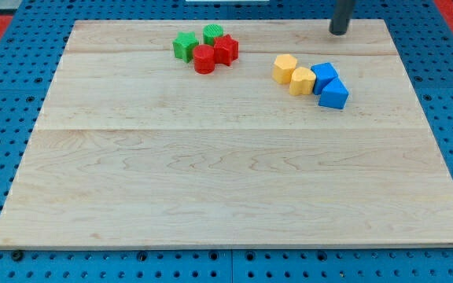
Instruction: Separate green star from the group of blocks
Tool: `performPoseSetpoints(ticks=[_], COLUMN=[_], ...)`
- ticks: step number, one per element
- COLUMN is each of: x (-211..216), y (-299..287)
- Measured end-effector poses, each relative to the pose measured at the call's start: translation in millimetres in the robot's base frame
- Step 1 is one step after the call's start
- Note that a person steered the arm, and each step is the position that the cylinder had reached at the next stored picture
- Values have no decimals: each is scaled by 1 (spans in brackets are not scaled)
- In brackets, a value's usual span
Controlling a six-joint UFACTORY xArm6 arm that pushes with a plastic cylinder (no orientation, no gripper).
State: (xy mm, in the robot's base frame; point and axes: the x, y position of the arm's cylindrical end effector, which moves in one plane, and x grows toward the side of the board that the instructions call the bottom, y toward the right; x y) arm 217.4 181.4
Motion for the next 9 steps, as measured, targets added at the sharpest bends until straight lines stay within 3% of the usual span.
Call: performPoseSetpoints(ticks=[1, 5, 8, 9], x=[-17, -18, 77, 55], y=[-33, -181, -282, -280])
